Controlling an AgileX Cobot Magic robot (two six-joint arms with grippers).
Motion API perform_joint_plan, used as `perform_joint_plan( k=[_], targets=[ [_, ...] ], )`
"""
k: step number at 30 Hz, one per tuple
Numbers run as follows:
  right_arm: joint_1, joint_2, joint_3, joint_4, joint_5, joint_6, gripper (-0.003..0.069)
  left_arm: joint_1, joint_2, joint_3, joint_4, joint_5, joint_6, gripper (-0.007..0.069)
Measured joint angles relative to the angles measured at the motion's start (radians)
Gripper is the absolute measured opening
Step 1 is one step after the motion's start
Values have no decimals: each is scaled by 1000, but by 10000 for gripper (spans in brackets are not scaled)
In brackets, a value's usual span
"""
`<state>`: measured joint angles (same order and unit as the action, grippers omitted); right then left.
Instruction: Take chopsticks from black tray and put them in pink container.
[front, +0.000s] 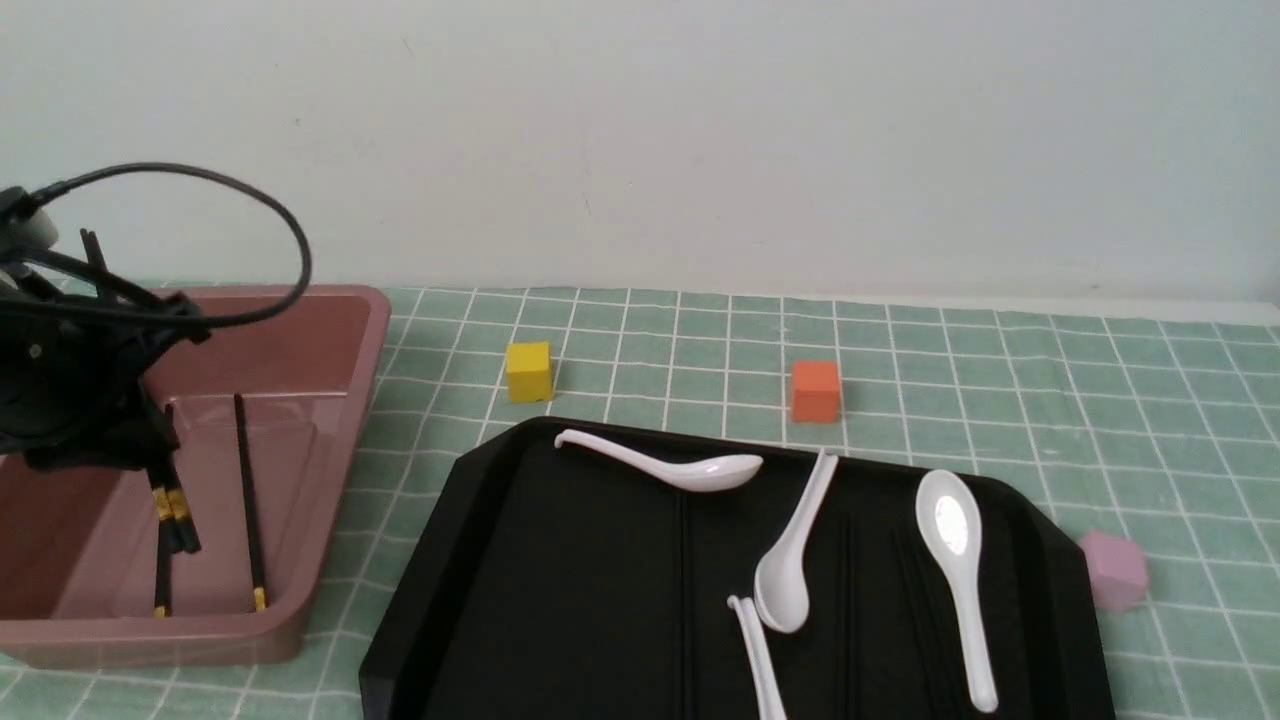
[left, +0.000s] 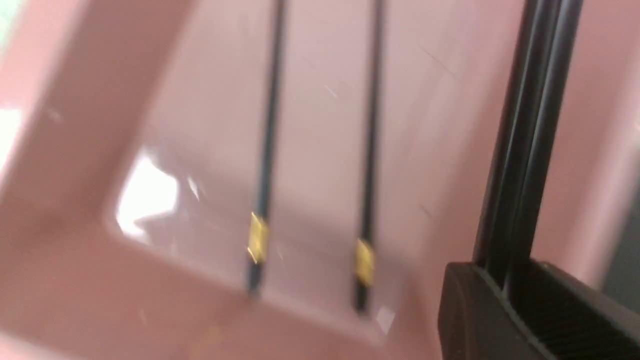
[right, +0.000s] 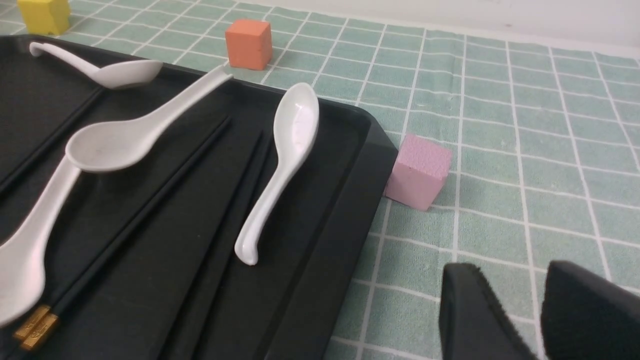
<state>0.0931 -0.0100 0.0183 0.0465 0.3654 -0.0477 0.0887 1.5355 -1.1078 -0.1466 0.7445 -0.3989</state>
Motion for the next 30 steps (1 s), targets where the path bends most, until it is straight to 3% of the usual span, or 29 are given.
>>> perform_joint_plan(
  k=[5, 9, 15, 18, 23, 30],
  targets=[
    [0, 0, 0, 1, 0, 0, 240, 3, 147, 0, 2, -108, 19, 113],
    [0, 0, 0, 1, 0, 0, 240, 3, 210, 0, -8, -157, 34, 171],
    [0, 0, 0, 0, 0, 0, 240, 3, 200, 0, -17, -93, 37, 255],
    [0, 0, 0, 0, 0, 0, 240, 3, 157, 1, -15, -20, 59, 209],
    [0, 0, 0, 0, 0, 0, 240, 3, -64, 68, -42, 82, 150, -13],
    [0, 0, 0, 0, 0, -1, 240, 3, -432, 368, -193, 57, 325, -13]
  ],
)
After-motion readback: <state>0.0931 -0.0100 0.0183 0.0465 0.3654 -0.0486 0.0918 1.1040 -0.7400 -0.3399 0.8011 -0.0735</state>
